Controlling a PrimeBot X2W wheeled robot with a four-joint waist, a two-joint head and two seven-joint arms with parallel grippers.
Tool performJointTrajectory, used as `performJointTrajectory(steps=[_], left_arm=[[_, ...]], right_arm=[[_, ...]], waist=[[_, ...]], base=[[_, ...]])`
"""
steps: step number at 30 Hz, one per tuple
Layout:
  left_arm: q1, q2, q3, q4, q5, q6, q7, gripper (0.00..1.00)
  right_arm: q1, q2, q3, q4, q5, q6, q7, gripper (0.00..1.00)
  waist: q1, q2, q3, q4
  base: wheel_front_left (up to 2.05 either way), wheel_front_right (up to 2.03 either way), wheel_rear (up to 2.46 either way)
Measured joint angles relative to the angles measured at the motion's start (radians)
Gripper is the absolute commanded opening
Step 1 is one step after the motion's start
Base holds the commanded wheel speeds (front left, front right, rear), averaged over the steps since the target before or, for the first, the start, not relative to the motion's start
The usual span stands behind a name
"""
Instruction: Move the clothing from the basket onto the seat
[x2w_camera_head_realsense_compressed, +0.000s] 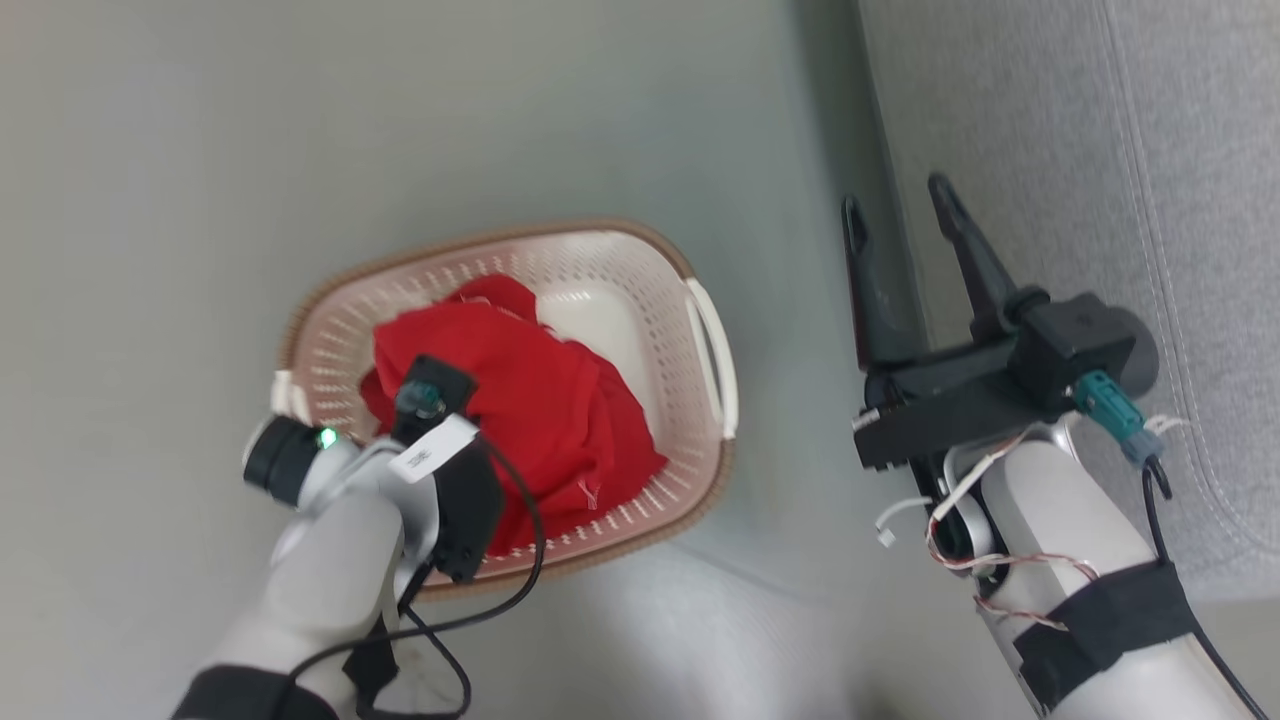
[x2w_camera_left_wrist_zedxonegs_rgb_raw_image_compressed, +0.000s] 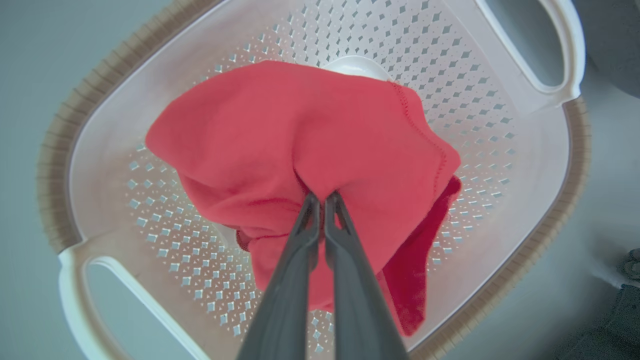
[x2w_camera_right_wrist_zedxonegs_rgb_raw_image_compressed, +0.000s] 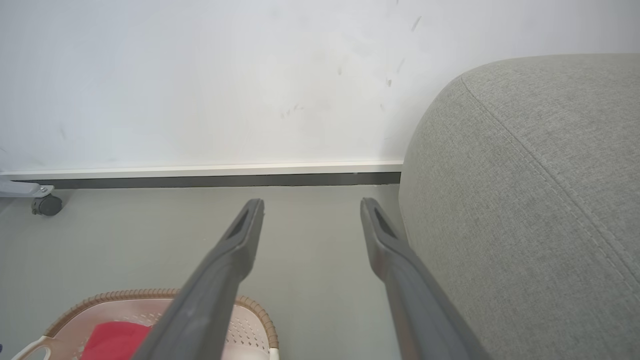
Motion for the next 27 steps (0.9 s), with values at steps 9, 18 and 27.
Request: performJointTrajectory(steps=[9, 18, 27], left_arm=[[0.080, -0.009, 0.072, -0.014, -0.110, 0.000, -0.106, 0.00], [0.133, -0.016, 0.115, -0.050, -0.172, 0.000, -0.206, 0.00], [0.178, -0.017, 0.154, -0.102, -0.216, 0.000, -0.274, 0.00]], right_arm=[[0.067, -0.023, -0.012, 0.024, 0.001, 0.009, 0.000, 1.00], [0.125, -0.040, -0.018, 0.034, 0.009, 0.017, 0.000, 1.00], [0.181, -0.042, -0.018, 0.042, 0.019, 0.023, 0.000, 1.00]], waist=[[-0.0001, 0.0000, -0.118, 0.066], [0.0000, 0.0000, -0.218, 0.120], [0.0000, 0.0001, -0.321, 0.162]], base=[[0.00, 0.00, 0.00], [0.00, 0.00, 0.00], [0.00, 0.00, 0.00]])
